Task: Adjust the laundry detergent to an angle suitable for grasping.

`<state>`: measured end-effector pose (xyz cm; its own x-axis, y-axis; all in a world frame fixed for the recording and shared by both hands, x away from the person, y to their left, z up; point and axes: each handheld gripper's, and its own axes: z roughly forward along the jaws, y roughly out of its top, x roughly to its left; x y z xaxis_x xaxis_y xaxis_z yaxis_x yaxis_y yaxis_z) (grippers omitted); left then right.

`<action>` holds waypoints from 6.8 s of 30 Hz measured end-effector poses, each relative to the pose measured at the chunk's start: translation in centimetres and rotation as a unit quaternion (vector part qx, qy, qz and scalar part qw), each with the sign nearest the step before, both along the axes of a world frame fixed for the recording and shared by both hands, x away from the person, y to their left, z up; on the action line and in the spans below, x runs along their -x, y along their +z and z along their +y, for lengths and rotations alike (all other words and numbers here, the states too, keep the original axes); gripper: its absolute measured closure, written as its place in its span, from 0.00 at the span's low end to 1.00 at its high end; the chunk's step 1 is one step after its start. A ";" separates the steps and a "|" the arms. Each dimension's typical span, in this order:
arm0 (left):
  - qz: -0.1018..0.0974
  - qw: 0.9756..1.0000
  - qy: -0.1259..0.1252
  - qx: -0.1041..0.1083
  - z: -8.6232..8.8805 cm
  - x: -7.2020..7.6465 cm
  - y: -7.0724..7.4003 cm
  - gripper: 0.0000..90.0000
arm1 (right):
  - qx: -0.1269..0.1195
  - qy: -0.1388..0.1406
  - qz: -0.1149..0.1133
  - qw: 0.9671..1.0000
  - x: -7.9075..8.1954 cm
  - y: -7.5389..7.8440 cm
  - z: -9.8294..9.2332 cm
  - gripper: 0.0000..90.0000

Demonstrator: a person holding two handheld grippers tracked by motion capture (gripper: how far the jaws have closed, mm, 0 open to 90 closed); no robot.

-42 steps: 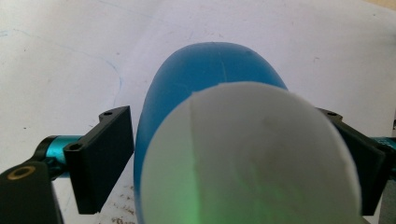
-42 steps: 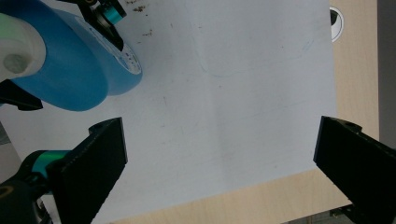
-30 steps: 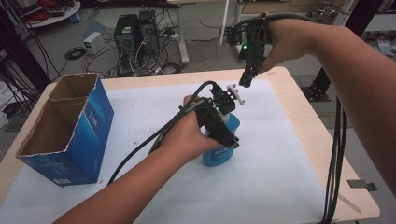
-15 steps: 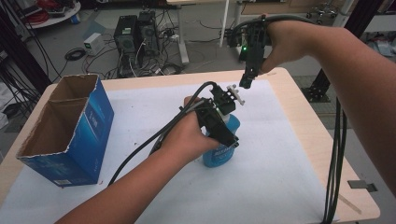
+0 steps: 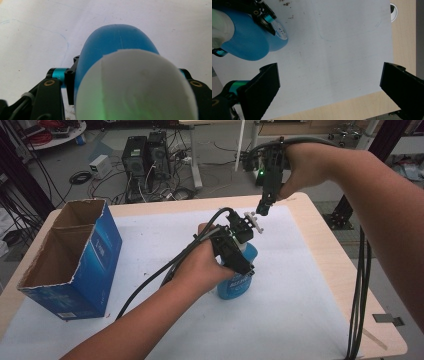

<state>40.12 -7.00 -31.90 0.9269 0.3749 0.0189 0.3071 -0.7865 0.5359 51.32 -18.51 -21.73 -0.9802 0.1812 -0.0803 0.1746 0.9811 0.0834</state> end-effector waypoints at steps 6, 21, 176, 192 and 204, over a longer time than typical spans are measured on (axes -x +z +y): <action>-0.007 1.000 0.004 -0.002 -0.1 0.1 0.0 0.43 | -0.001 0.001 -0.001 1.000 0.1 0.0 -0.1 0.02; -0.015 1.000 -0.018 -0.007 0.9 0.8 1.2 0.43 | 0.001 -0.006 0.000 1.000 0.4 0.0 -0.4 0.02; 0.021 0.926 -0.373 -0.052 13.9 5.4 1.5 0.33 | -0.002 0.009 0.004 1.000 2.8 -1.2 2.2 0.02; 0.018 0.935 -0.345 -0.075 14.6 5.7 2.7 0.26 | -0.002 0.011 0.004 1.000 2.9 -1.3 2.4 0.02; 0.009 0.941 -0.321 -0.104 15.7 5.6 4.0 0.19 | -0.004 0.013 0.004 1.000 2.9 -1.3 2.6 0.02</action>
